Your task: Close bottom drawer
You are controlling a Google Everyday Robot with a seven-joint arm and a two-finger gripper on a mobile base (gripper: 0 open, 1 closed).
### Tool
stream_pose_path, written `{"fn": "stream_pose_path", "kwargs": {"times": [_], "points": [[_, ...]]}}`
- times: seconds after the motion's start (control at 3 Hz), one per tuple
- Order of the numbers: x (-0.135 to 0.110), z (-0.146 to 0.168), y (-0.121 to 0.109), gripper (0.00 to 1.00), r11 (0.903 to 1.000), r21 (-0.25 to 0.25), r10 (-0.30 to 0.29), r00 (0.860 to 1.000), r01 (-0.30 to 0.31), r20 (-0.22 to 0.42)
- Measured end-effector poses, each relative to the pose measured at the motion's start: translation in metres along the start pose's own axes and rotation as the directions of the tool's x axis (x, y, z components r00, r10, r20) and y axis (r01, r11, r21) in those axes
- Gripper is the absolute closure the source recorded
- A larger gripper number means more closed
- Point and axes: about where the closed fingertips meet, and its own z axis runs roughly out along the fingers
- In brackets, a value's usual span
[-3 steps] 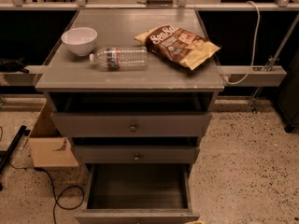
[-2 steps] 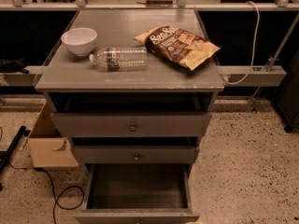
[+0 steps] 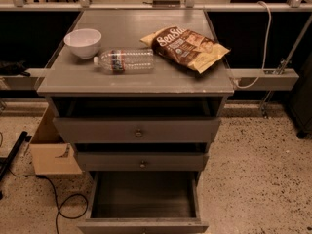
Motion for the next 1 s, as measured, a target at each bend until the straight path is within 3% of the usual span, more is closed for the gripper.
{"fn": "stream_pose_path", "kwargs": {"times": [0.33,0.67,1.0], "points": [[0.005,0.008,0.015,1.0,0.9985,-0.05,0.022,0.999,-0.023,-0.023],[0.025,0.037,0.024,1.0,0.9836,-0.123,0.121,0.988,-0.132,-0.092],[0.021,0.052,0.032,1.0,0.9786,-0.164,0.106,0.987,-0.125,-0.119]]}}
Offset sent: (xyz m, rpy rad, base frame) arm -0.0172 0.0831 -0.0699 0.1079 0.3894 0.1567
